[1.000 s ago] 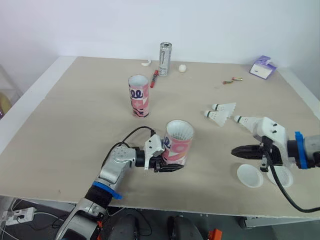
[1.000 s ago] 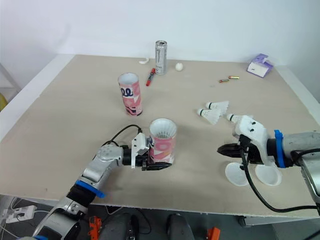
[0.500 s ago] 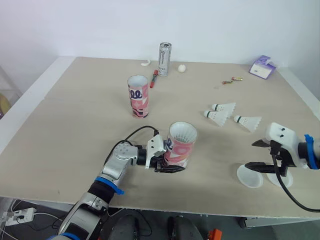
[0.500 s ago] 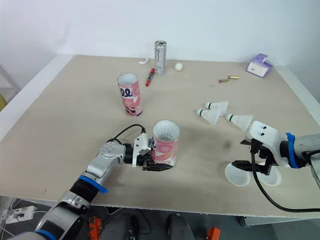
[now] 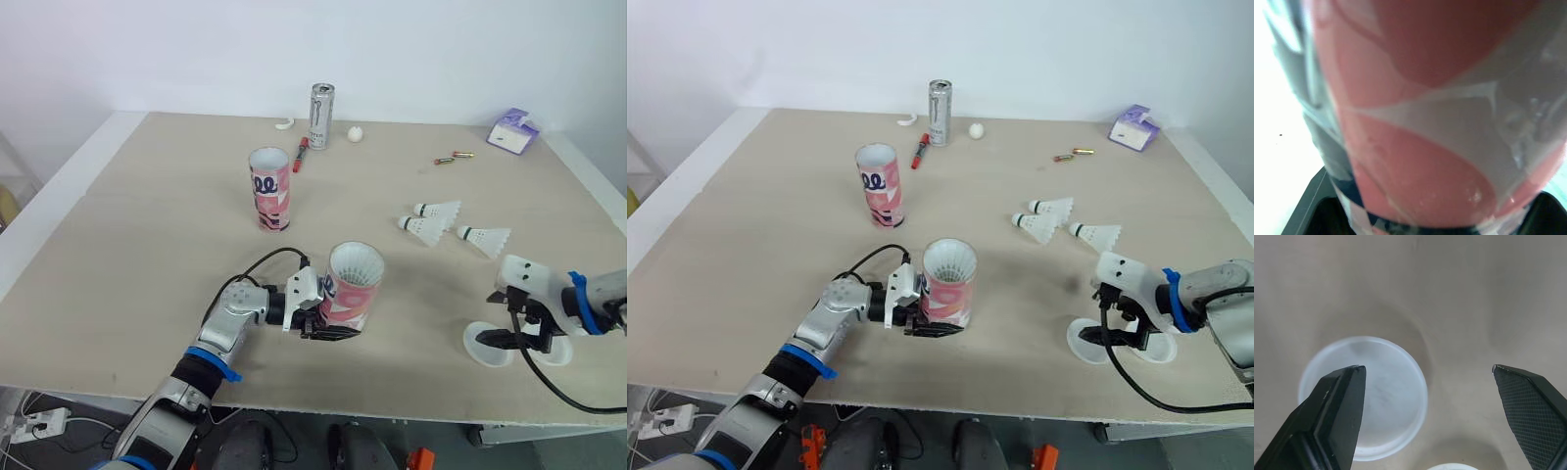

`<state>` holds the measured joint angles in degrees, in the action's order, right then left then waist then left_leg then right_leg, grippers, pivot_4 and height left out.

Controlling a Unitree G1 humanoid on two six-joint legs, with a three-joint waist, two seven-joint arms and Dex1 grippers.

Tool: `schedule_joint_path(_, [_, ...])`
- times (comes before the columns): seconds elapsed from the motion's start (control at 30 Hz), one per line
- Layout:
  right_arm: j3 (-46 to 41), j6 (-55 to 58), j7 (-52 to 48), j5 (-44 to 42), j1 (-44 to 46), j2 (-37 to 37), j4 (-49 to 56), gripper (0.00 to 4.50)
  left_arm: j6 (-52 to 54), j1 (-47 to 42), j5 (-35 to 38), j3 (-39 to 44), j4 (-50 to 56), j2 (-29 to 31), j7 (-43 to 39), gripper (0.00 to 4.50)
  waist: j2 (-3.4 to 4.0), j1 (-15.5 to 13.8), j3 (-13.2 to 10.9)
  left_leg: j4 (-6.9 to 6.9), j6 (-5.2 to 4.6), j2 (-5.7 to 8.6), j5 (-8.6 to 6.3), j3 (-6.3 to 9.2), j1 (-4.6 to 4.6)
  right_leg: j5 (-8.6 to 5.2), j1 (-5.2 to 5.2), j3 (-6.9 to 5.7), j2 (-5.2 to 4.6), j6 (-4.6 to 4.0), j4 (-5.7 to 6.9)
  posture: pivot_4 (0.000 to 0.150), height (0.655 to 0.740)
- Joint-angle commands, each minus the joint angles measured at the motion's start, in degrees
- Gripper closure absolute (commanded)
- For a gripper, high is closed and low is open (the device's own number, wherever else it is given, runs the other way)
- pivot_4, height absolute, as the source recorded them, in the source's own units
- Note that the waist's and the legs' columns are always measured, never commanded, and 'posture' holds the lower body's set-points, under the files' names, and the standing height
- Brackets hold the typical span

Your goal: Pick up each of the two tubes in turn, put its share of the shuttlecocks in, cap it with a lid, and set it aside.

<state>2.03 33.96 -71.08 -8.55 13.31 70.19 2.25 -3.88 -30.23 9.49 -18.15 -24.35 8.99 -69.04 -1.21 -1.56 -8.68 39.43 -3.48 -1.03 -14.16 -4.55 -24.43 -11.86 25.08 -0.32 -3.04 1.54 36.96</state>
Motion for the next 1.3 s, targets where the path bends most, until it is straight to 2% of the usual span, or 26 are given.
schedule_joint_path(0.03, [0.64,0.51,-0.62,0.8,1.63,0.9,-0.52,0.04,-0.92,1.05,-1.4,-1.3,-2.66,0.34,-0.32,1.49,0.02,0.0,0.01,0.0,0.0,0.0,0.0,0.0,0.0,0.01,-0.01,0.01,0.0,-0.01,0.0,0.15,0.74])
schedule_joint_path(0.13, [1.64,0.53,-1.07,1.15,2.25,0.82,-1.18,0.04,-1.81,1.12,-1.81,-1.52,-2.76,0.7,-0.57,1.49,0.02,0.0,0.01,0.01,0.0,0.0,0.0,0.0,0.08,0.03,-0.08,0.0,-0.01,-0.04,0.0,0.15,0.74])
schedule_joint_path(0.2, [2.12,0.4,-1.09,1.35,2.52,0.69,-1.5,0.44,-1.7,1.01,-1.75,-1.49,-2.41,0.73,-0.56,1.49,0.05,0.0,0.03,0.01,0.0,0.0,0.0,-0.01,0.1,0.01,-0.09,0.0,0.0,0.0,0.0,0.15,0.74])
schedule_joint_path(0.27, [2.29,0.55,-1.19,1.36,2.56,0.67,-1.52,1.04,-1.56,0.83,-1.69,-1.43,-2.17,0.63,-0.37,1.49,0.09,0.0,0.06,0.0,0.0,-0.02,0.0,-0.01,0.11,0.01,-0.08,0.0,0.02,0.0,0.0,0.15,0.74])
schedule_joint_path(0.3, [2.39,0.63,-1.38,1.39,2.52,0.71,-1.47,1.69,-1.56,0.74,-1.69,-1.42,-2.17,0.56,-0.27,1.49,0.09,0.0,0.05,0.01,0.0,-0.04,0.0,-0.01,0.11,0.01,-0.09,0.01,0.05,-0.01,0.0,0.15,0.74])
schedule_joint_path(0.33, [2.43,0.55,-1.37,1.48,2.5,0.66,-1.49,1.69,-1.53,0.66,-1.69,-1.42,-2.15,0.48,-0.16,1.49,0.09,0.0,0.05,0.0,0.0,-0.05,0.0,-0.01,0.11,0.01,-0.09,0.01,0.05,-0.01,0.0,0.15,0.74])
schedule_joint_path(0.4, [2.56,-0.08,-1.41,1.75,2.4,0.62,-1.57,2.33,-1.44,0.57,-1.7,-1.44,-2.13,0.41,-0.07,1.49,0.09,0.0,0.06,0.01,0.0,-0.07,0.0,0.0,0.11,0.01,-0.09,0.0,0.07,-0.01,0.01,0.15,0.74])
schedule_joint_path(0.43, [2.64,-0.38,-1.39,1.89,2.49,0.55,-1.71,2.83,-1.35,0.48,-1.71,-1.43,-2.22,0.39,-0.06,1.49,0.09,0.0,0.06,0.01,0.0,-0.07,0.0,0.0,0.11,0.01,-0.09,0.0,0.08,-0.01,0.01,0.15,0.74])
schedule_joint_path(0.5, [2.65,-0.56,-1.4,1.97,2.6,0.45,-1.8,3.47,-1.15,0.33,-1.78,-1.5,-2.32,0.44,-0.13,1.49,0.09,0.0,0.06,0.0,0.0,-0.07,0.0,-0.01,0.11,0.01,-0.09,0.01,0.07,-0.01,0.01,0.15,0.74])
schedule_joint_path(0.53, [2.63,-0.77,-1.42,2.04,2.63,0.39,-1.79,3.94,-1.01,0.2,-1.8,-1.51,-2.34,0.5,-0.2,1.49,0.09,0.0,0.06,0.01,0.0,-0.07,0.0,-0.02,0.11,0.01,-0.09,0.01,0.07,0.0,0.01,0.15,0.74])
schedule_joint_path(0.6, [2.43,-0.89,-1.56,1.96,2.37,0.42,-1.4,4.35,-0.76,-0.02,-1.8,-1.47,-2.36,0.62,-0.27,1.49,0.09,0.0,0.06,0.01,0.0,-0.07,0.0,-0.02,0.11,0.01,-0.09,0.01,0.07,0.0,0.01,0.15,0.74])
schedule_joint_path(1.0, [-0.13,-7.11,-1.38,1.51,1.87,0.55,2.11,4.35,-0.47,-0.4,-1.94,-1.47,-2.78,1.61,-0.45,1.49,0.1,0.0,0.06,0.02,0.0,-0.08,0.0,-0.01,0.12,0.0,-0.1,0.01,0.09,0.04,0.01,0.15,0.74])
schedule_joint_path(1.17, [-2.78,-9.53,-6.66,-4.31,9.2,1.82,9.1,4.35,0.67,-1.48,-1.73,-1.3,-4.15,1.82,-0.81,1.49,0.21,0.11,0.06,0.03,0.01,-0.15,0.01,-0.04,0.17,0.01,-0.08,0.04,0.18,0.06,0.03,0.15,0.74])
schedule_joint_path(1.3, [-1.35,-10.52,-9.66,-6.61,19.36,1.02,12.71,4.35,1.68,-2.45,-2.02,-1.42,-5.5,1.86,-1.13,1.49,0.19,0.27,0.05,0.03,0.01,-0.2,0.02,0.03,0.21,0.02,-0.12,-0.01,0.23,0.04,0.02,0.15,0.74])
